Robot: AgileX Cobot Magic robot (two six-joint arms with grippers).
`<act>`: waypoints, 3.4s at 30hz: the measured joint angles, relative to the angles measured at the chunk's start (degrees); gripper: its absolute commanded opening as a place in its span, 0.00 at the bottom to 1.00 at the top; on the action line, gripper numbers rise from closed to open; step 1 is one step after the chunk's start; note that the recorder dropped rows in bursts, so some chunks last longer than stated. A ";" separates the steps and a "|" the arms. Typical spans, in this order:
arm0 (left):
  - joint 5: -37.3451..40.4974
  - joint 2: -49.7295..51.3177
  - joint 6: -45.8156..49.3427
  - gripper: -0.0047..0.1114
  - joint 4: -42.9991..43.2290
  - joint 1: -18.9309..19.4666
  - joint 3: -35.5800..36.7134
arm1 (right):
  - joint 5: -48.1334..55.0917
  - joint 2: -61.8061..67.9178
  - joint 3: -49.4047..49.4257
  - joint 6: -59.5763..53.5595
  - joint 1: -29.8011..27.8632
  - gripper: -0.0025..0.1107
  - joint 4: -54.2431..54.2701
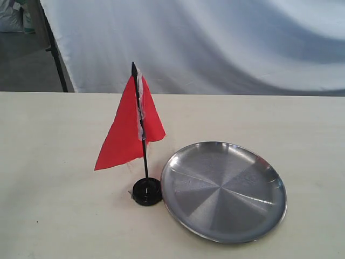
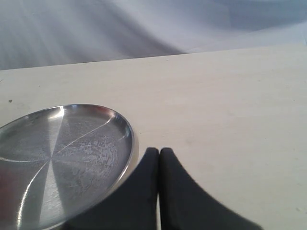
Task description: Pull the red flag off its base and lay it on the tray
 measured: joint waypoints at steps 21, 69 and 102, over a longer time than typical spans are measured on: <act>-23.01 50.92 -70.56 0.04 93.09 0.24 -43.22 | 0.00 0.00 0.00 0.00 0.00 0.02 0.00; -3.77 94.74 -28.98 0.55 69.13 -27.44 -37.88 | 0.00 0.00 0.00 0.00 0.00 0.02 0.00; -12.13 109.20 -14.23 0.11 53.00 -27.55 -43.50 | 0.00 0.00 0.00 0.00 0.00 0.02 0.00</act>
